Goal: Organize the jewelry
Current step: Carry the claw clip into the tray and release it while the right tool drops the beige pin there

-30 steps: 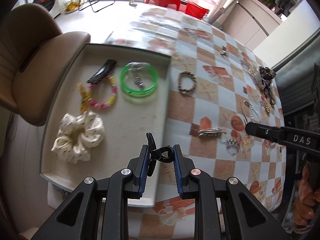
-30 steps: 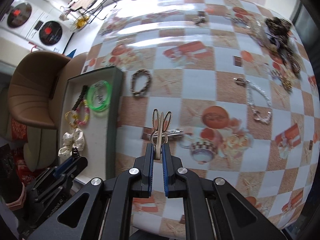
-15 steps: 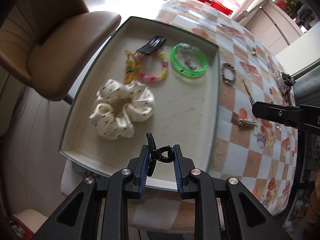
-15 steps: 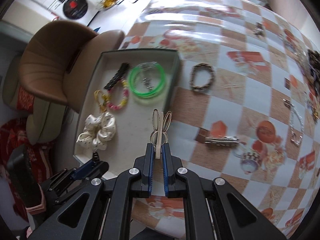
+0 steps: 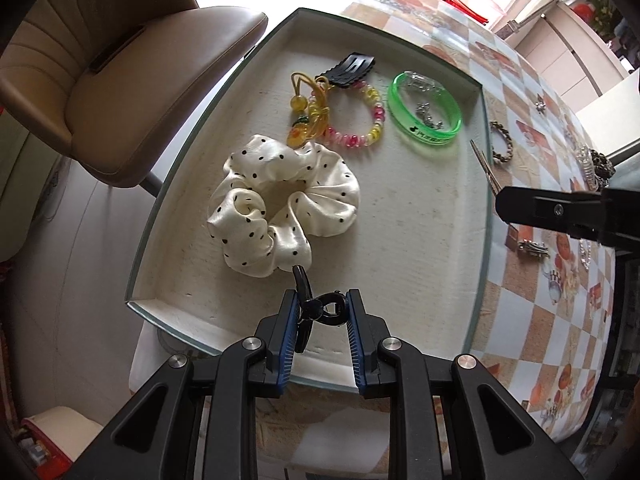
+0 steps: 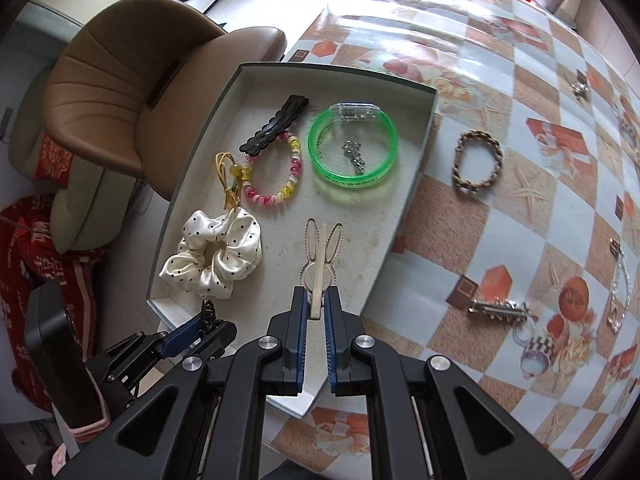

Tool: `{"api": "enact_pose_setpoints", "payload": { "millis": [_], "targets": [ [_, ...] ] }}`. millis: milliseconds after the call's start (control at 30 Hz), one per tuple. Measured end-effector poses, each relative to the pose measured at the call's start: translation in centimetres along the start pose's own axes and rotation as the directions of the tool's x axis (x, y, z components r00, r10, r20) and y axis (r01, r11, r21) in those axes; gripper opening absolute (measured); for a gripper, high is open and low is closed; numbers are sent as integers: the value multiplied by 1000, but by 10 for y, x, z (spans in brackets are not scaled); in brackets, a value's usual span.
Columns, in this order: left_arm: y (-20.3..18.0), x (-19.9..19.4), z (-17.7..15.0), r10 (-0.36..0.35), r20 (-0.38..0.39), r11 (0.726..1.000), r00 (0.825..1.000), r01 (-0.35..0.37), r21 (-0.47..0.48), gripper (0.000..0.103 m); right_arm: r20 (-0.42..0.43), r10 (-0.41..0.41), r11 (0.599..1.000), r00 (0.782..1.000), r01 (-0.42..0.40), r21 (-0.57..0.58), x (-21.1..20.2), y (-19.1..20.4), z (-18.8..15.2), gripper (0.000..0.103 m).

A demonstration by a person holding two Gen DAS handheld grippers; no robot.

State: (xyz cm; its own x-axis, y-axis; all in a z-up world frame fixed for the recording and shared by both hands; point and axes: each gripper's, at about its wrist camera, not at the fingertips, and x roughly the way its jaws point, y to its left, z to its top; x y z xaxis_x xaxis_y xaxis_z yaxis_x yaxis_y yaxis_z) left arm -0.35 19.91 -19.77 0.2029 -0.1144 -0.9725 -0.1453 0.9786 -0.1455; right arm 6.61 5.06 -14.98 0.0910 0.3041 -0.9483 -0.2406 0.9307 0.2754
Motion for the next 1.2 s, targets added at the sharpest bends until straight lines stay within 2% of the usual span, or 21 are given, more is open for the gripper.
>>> {"api": "enact_pose_setpoints", "payload": {
  "millis": [300,567,900,933,1000,1033,1067,1200],
  "targets": [
    [0,14,5,32,-8,999,999,-32,-2,27,-28,-7,1000,1000,7,-6,23,0,14,9],
    [-7,23,7,90,-7,996,996,-90,27,27,-56,-20,1000,998,19,-10,53,1,27,9],
    [-18,27,9,128,-17,990,992,-126,57,28,-87,-22,1000,996,22,-1,73,2,27,10],
    [-19,27,9,130,-19,990,991,-129,57,28,-92,-11,1000,996,11,1,74,2,27,14],
    [-21,28,11,138,-24,989,990,-136,60,28,-90,-2,1000,996,3,5,71,-1,31,34],
    [-21,27,11,141,-26,988,990,-139,61,28,-82,-1,1000,997,1,6,69,-2,32,48],
    [-23,27,12,144,-27,988,989,-142,62,28,-70,10,1000,998,-9,7,66,-2,35,52],
    [-26,23,10,151,-31,987,988,-148,63,28,-38,50,999,998,-49,18,43,-2,42,52]
  ]
}}
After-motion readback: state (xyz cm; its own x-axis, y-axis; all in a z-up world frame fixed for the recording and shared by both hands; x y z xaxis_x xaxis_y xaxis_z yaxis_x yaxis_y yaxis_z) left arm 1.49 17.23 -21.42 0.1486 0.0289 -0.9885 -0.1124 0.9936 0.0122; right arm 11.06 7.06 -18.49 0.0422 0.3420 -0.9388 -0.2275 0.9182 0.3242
